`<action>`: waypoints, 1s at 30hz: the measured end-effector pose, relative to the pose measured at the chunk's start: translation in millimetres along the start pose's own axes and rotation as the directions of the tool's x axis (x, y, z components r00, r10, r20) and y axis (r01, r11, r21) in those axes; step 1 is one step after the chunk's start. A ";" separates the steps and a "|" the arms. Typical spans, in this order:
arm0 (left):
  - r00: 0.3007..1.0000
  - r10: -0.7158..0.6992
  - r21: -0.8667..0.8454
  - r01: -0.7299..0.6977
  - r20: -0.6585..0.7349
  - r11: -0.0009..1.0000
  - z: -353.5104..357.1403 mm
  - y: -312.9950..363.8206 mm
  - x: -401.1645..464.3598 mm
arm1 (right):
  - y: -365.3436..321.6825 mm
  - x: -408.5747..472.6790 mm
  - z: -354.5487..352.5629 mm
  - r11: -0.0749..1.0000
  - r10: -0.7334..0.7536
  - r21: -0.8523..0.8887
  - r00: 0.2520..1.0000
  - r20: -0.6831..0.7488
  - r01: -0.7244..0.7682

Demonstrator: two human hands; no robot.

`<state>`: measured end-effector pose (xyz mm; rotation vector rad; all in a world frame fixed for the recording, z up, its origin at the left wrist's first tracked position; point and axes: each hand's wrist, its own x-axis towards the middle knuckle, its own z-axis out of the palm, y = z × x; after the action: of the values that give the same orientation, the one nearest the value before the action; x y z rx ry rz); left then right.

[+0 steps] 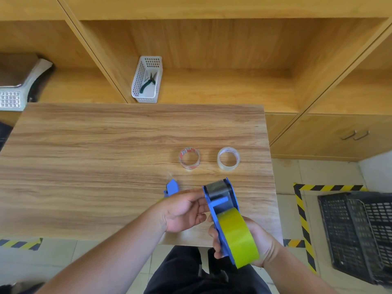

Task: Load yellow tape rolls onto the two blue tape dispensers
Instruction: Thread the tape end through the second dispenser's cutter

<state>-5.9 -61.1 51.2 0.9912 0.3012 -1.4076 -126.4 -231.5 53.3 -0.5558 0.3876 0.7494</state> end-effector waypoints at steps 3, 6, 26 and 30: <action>0.995 0.001 -0.003 -0.001 -0.096 1.000 8.4 -0.2 -0.7 | 2.0 0.8 -3.6 0.999 -0.044 -0.004 0.995 -0.086 0.043; 0.986 0.028 -0.023 -0.033 -0.166 0.999 7.9 -7.3 5.3 | 4.1 2.1 -7.8 0.994 -0.102 -0.056 0.981 -0.165 0.094; 0.873 0.061 0.166 0.023 -0.484 0.986 -19.3 -85.6 14.1 | 28.7 43.2 -84.0 0.752 -0.343 -0.582 0.570 -0.747 -0.309; 0.876 0.059 0.183 0.033 -0.479 0.983 -21.0 -91.2 16.5 | 24.1 57.0 -87.2 0.613 -0.381 -0.661 0.572 -0.727 -0.432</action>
<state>-77.7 -44.3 -8.8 1.5001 0.5370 -1.1722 -117.2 -239.2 -53.0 -1.8483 0.9683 0.6126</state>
